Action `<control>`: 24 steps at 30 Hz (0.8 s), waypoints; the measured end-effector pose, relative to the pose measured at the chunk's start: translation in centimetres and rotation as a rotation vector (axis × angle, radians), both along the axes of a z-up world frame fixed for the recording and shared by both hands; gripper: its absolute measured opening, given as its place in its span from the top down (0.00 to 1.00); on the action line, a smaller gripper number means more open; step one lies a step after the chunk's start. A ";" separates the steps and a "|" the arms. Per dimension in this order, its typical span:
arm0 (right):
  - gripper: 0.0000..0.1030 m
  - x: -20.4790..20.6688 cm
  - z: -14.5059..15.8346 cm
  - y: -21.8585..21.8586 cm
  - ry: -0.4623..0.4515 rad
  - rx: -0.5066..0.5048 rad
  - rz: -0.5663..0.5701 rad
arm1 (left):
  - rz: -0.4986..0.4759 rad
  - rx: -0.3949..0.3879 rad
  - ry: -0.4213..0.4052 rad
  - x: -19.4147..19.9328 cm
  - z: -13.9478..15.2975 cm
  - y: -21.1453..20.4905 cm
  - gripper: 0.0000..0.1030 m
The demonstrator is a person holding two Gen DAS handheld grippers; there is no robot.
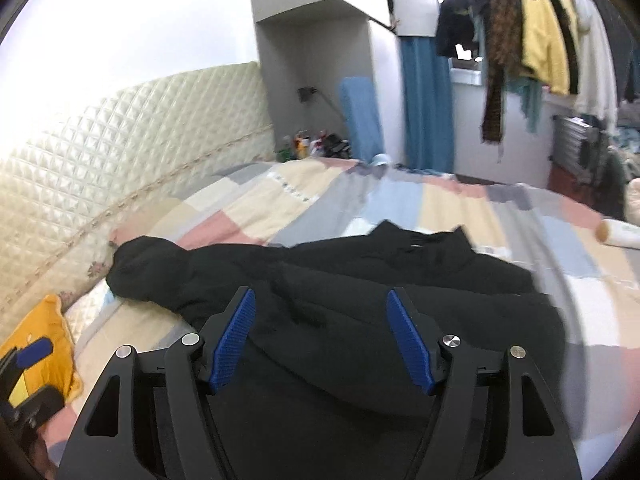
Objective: Fold large clothes
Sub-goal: 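Open the right tool to release the sleeve on the jacket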
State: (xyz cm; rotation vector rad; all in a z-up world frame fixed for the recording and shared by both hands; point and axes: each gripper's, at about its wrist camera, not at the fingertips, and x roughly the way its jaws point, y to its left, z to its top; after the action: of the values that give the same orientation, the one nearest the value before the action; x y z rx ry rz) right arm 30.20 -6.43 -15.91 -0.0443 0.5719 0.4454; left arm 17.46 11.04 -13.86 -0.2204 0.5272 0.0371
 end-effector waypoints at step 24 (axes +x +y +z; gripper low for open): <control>0.30 -16.4 -3.4 -11.6 -0.081 0.031 -0.207 | -0.113 0.079 -0.002 -4.0 -0.3 -7.9 0.00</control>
State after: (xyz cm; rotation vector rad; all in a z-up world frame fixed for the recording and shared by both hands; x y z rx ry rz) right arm 13.81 -18.05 -19.29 0.0267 0.4842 0.2499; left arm 13.42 3.12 -14.16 -0.1137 0.5344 -0.0524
